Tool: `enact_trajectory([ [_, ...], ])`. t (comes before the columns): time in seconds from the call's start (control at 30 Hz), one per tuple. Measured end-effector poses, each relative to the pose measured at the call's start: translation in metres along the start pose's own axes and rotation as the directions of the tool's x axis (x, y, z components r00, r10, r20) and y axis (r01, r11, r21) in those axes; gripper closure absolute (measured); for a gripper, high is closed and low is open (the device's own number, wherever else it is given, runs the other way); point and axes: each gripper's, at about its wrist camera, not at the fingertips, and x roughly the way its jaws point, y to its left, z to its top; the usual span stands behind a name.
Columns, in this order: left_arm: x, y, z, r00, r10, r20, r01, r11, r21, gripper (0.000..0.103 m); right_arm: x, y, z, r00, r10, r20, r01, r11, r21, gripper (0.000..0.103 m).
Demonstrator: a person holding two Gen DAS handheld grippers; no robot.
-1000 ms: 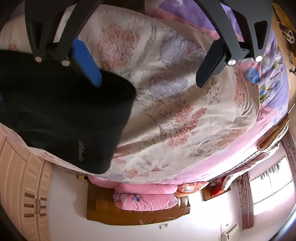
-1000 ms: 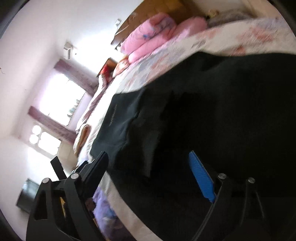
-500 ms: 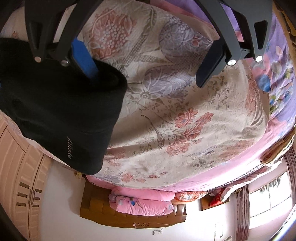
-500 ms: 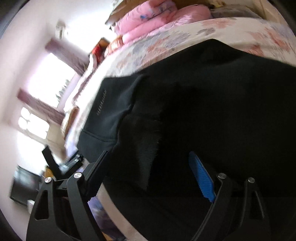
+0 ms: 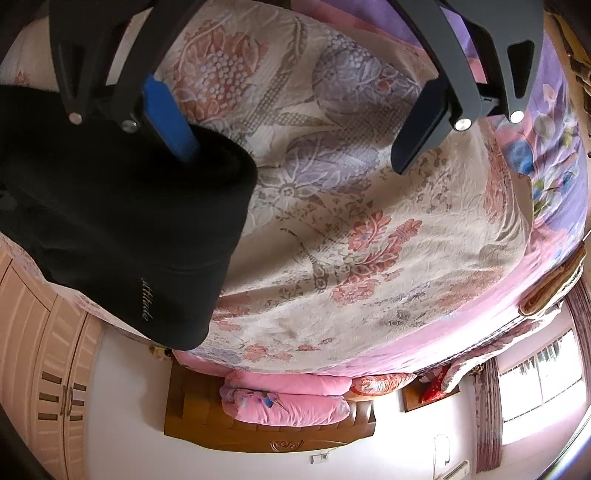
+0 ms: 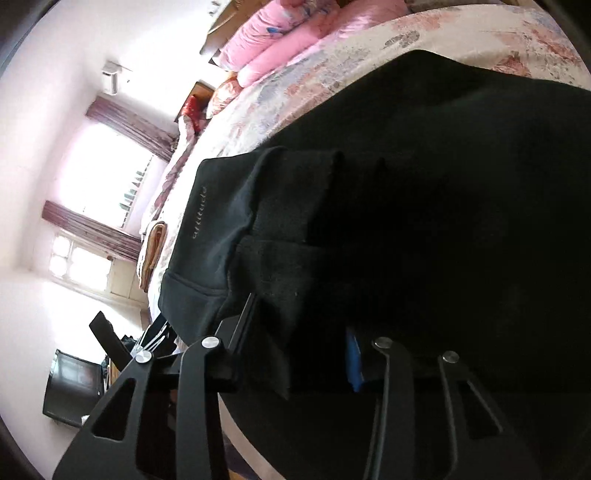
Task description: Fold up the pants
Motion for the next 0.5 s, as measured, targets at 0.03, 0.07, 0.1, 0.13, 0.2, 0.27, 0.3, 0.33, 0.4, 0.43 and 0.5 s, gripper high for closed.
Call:
enact_trajectory([
  [0.03, 0.000, -0.001, 0.000, 1.000, 0.002, 0.000, -0.002, 1.000, -0.002, 0.001, 0.000, 0.003, -0.001, 1.000, 0.005, -0.006, -0.006, 1.000, -0.013, 0.067],
  [0.07, 0.000, -0.001, 0.000, 1.000, 0.004, 0.000, -0.004, 1.000, -0.005, 0.001, 0.001, 0.005, -0.001, 0.999, 0.038, -0.014, -0.039, 0.999, -0.018, 0.080],
  [0.1, -0.001, -0.001, 0.000, 1.000, 0.007, -0.001, -0.007, 1.000, -0.007, 0.001, 0.000, 0.007, -0.003, 0.999, 0.052, -0.006, -0.053, 0.998, -0.028, 0.082],
  [0.13, -0.001, -0.001, 0.000, 1.000, 0.009, -0.001, -0.009, 1.000, -0.008, 0.001, -0.004, 0.013, -0.004, 0.998, 0.061, 0.026, -0.059, 0.996, -0.065, 0.086],
  [0.2, -0.003, -0.003, 0.000, 1.000, 0.016, -0.002, -0.016, 1.000, 0.001, 0.001, -0.013, 0.022, -0.006, 0.994, 0.081, 0.079, -0.073, 0.993, -0.090, 0.088],
  [0.27, -0.006, -0.006, 0.001, 1.000, 0.029, 0.000, -0.029, 0.999, 0.022, 0.001, -0.023, 0.033, -0.009, 0.989, 0.073, 0.130, -0.056, 0.991, -0.123, 0.088],
  [0.3, -0.007, -0.008, 0.001, 0.999, 0.040, 0.001, -0.040, 0.998, 0.040, 0.001, -0.028, 0.037, -0.009, 0.986, 0.068, 0.153, -0.047, 0.989, -0.137, 0.088],
  [0.33, -0.009, -0.011, 0.002, 0.999, 0.050, 0.003, -0.051, 0.997, 0.057, 0.001, -0.035, 0.043, -0.009, 0.983, 0.068, 0.173, -0.042, 0.988, -0.146, 0.088],
  [0.4, -0.015, -0.018, 0.004, 0.998, 0.065, 0.021, -0.067, 0.994, 0.091, 0.001, -0.044, 0.052, -0.010, 0.978, 0.067, 0.198, -0.032, 0.985, -0.172, 0.088],
  [0.43, -0.018, -0.021, 0.005, 0.996, 0.080, 0.032, -0.082, 0.991, 0.106, 0.001, -0.048, 0.053, -0.013, 0.977, 0.068, 0.204, -0.031, 0.983, -0.180, 0.088],
  [0.5, -0.015, -0.024, 0.011, 0.991, 0.127, 0.039, -0.131, 0.983, 0.125, 0.001, -0.057, 0.052, -0.017, 0.973, 0.070, 0.220, -0.028, 0.981, -0.191, 0.088],
])
